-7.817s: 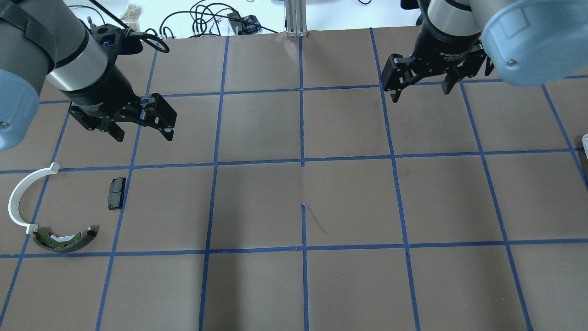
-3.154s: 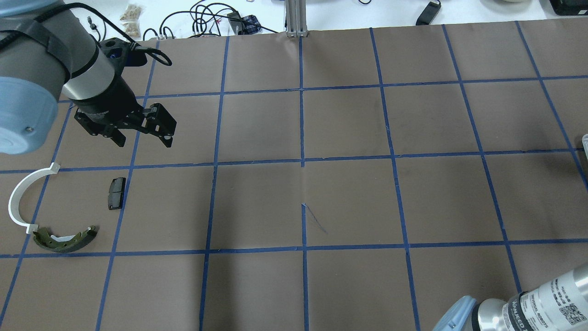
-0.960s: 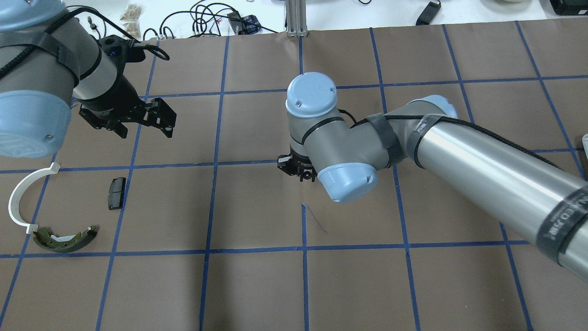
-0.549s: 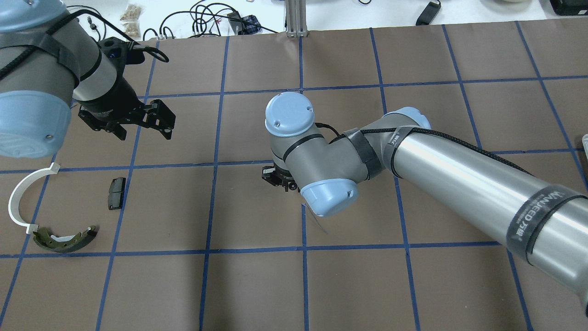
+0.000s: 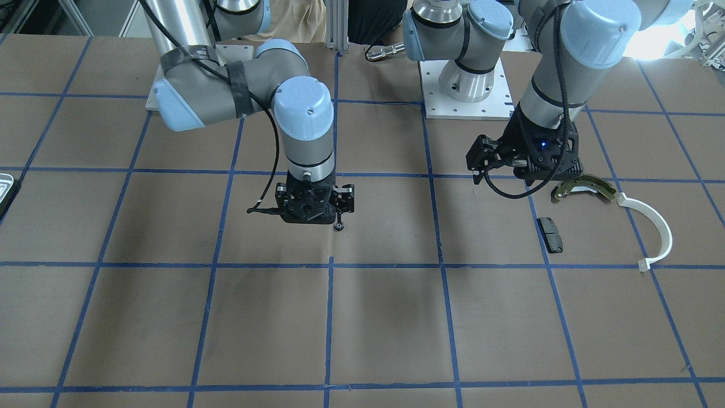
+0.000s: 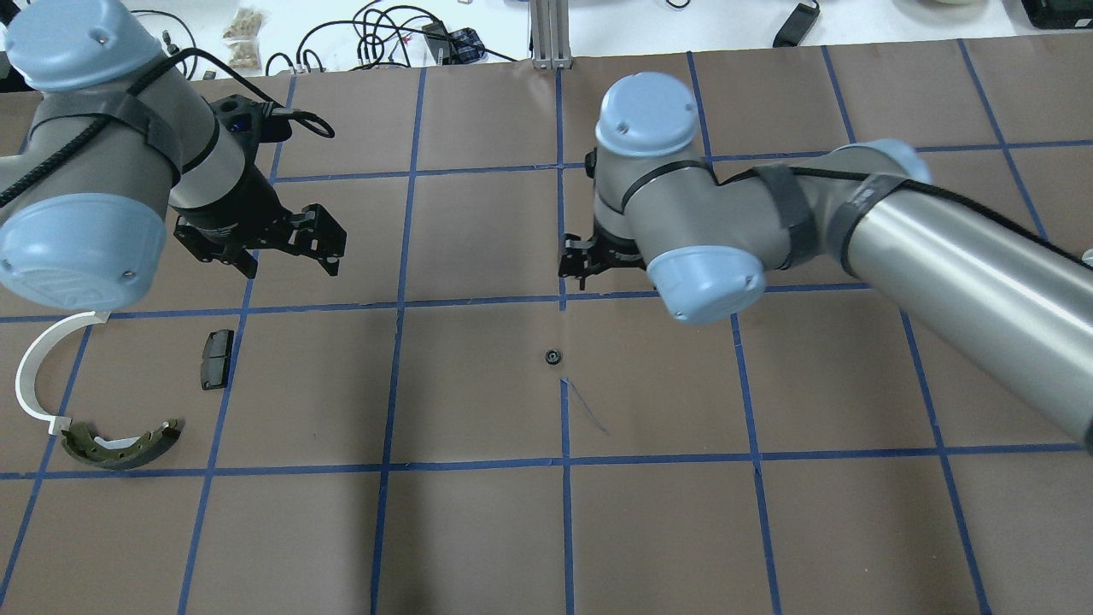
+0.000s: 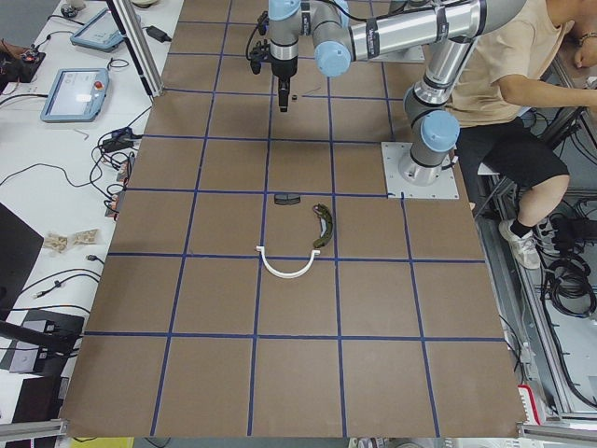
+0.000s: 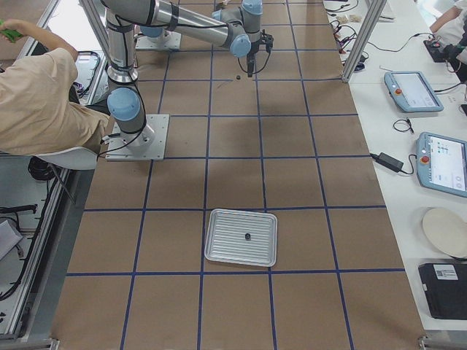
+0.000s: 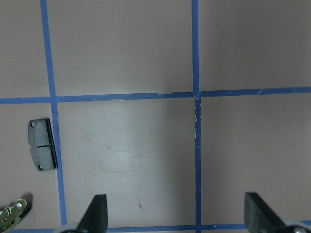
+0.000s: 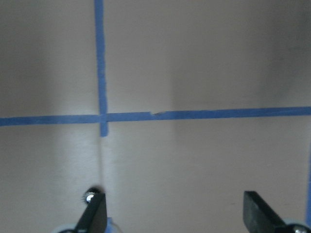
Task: Place bearing gear from tray to pile
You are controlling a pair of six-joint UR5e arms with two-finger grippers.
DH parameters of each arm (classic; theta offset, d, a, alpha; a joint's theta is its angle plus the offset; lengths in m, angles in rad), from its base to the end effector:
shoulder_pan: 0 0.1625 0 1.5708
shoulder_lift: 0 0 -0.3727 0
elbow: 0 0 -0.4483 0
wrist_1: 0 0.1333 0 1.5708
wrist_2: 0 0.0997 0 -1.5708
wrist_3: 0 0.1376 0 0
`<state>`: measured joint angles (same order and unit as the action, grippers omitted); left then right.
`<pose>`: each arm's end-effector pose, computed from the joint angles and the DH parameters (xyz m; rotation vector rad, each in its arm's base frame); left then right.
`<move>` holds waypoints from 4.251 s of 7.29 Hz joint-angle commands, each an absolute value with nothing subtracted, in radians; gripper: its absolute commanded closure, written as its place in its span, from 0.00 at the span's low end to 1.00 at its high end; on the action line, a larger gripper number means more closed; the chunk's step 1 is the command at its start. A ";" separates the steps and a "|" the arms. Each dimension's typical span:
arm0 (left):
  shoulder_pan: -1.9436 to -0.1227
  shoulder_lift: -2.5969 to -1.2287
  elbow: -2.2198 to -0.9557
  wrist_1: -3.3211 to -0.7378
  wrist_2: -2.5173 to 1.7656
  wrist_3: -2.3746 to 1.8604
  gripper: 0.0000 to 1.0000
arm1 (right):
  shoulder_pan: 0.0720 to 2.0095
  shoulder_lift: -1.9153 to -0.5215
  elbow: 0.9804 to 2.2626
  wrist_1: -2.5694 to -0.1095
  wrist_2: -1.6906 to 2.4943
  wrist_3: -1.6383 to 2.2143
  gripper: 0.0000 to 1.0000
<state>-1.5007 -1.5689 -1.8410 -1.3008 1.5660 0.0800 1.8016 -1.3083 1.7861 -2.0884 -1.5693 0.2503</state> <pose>-0.0964 -0.5396 0.2789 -0.0155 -3.1369 0.0032 0.2672 -0.5535 0.1828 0.0305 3.1299 -0.0599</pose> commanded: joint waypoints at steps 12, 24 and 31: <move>-1.951 -2.023 -1.881 -0.828 1.519 -0.135 0.08 | 0.637 -1.040 1.645 -2.250 -1.566 -1.181 0.10; -1.725 -1.957 -1.668 -1.137 1.623 0.065 1.00 | 0.637 -0.979 1.631 -2.267 -1.635 -1.200 0.52; -1.142 -1.957 -1.666 -1.218 1.732 0.524 1.00 | 0.675 -1.061 1.629 -2.240 -1.641 -1.160 1.00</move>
<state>-1.2314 -1.9529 -1.6642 -1.2211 1.7284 0.4178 0.6503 -1.0181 1.6221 -2.2555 -1.6413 -1.1860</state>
